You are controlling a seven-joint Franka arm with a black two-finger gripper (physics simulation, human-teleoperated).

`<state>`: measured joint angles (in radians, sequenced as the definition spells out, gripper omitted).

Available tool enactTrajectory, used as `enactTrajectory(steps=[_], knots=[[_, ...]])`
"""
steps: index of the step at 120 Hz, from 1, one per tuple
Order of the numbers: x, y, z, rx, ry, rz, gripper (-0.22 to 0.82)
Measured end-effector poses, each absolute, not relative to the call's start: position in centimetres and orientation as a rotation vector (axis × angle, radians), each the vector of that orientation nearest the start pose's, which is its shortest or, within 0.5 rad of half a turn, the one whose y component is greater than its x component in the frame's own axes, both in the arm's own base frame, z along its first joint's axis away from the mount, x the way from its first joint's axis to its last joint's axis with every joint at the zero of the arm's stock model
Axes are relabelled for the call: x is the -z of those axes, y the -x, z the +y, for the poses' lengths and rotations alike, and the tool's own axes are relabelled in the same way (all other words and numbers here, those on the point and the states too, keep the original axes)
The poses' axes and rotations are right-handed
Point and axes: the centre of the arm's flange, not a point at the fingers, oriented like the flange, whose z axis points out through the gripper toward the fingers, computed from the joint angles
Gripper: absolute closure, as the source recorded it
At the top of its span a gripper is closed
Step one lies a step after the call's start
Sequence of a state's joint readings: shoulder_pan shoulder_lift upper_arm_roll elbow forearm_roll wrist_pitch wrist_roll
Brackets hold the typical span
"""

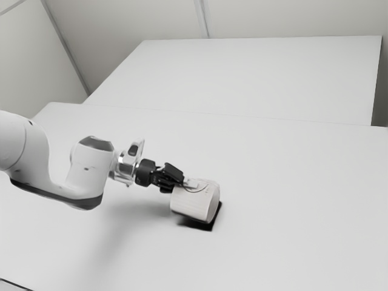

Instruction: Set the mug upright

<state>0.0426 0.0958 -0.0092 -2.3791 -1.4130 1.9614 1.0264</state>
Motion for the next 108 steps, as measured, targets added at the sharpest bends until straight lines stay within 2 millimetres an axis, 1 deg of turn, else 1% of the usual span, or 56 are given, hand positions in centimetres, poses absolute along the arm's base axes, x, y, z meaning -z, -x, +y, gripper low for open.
enactTrajectory(steps=[11, 16, 35, 42, 50, 68, 83, 92, 108], knots=[[-30.8, -48.7, -5.2, -0.271, -1.987, -0.061, 0.74], [-31.9, -48.8, -5.2, -0.294, -2.002, -0.090, 0.74], [-37.8, -49.8, -5.0, -0.382, -2.112, -0.270, 0.74], [-39.3, -50.1, -4.5, -0.392, -2.177, -0.342, 0.74], [-40.4, -50.1, -3.3, -0.389, -2.273, -0.419, 0.74], [-41.7, -50.7, -0.6, -0.320, -2.526, -0.611, 0.74], [-41.7, -51.0, 0.9, -0.234, -2.705, -0.739, 0.74], [-40.8, -51.3, 1.2, -0.174, -2.781, -0.792, 0.74], [-37.8, -52.1, 0.9, -0.087, -2.865, -0.842, 0.74]])
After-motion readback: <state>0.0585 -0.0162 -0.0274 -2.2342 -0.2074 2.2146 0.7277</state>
